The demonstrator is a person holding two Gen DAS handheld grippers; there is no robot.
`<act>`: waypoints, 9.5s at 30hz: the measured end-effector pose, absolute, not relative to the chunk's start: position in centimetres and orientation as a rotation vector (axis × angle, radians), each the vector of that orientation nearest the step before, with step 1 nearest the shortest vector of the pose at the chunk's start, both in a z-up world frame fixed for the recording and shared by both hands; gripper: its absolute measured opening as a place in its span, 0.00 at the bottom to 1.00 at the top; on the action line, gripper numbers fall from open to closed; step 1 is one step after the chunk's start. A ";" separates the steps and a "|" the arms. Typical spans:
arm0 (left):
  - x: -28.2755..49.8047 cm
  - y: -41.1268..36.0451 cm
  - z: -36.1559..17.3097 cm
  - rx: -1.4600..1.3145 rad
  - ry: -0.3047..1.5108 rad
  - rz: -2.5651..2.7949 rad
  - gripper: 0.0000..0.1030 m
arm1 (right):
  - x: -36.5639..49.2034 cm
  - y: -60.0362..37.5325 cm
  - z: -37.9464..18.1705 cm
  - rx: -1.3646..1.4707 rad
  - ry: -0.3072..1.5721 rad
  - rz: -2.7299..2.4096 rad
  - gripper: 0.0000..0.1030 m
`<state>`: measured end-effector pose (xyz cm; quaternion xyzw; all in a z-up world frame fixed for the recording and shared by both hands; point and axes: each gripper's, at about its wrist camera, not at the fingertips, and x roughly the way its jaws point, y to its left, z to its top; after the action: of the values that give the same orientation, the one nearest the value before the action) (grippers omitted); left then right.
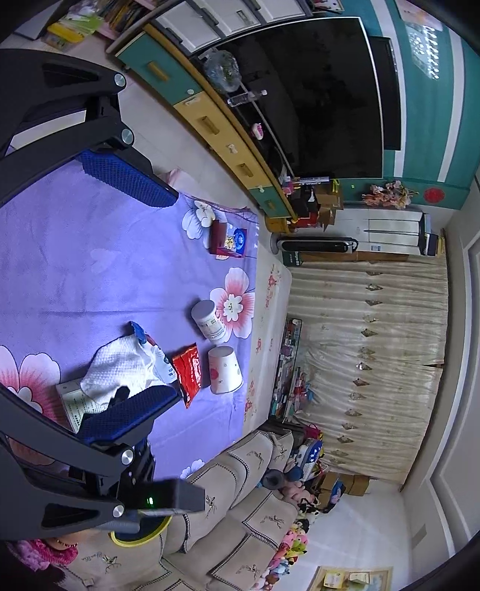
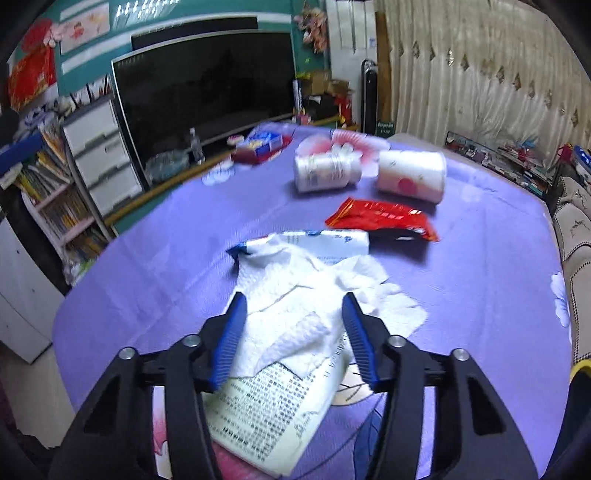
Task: Collect trash
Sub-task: 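Move the right gripper to the white tissue and pinch it, then carry the white tissue over the bin and open the right gripper, then grasp the white barcode label card with the left gripper, then carry the label card over the bin and open the left gripper, then move the right gripper to the white paper cup and grasp it, then carry the paper cup over the bin and open the right gripper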
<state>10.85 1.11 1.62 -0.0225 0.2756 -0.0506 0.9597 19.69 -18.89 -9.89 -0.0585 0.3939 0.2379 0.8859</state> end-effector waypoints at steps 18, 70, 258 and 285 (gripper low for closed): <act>13.0 -0.1 -0.6 -0.056 0.599 -0.126 0.93 | 20.0 -20.6 -7.1 -0.042 0.751 0.537 0.03; 15.4 -14.1 -5.7 0.064 0.744 -0.353 0.93 | 12.6 -59.8 -10.0 0.323 0.676 -0.297 0.33; 22.4 -1.2 -8.5 -0.004 0.504 -0.146 0.95 | 26.9 -35.0 -5.2 0.102 0.640 -0.001 0.77; 23.4 -4.0 -9.9 0.033 0.563 -0.322 0.95 | 14.1 -58.2 -14.3 0.310 0.735 -0.521 0.87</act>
<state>23.37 -3.99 -9.85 0.0160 0.2765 -0.1582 0.9478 14.07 -58.20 -14.33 0.1491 0.3536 -0.2507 0.8888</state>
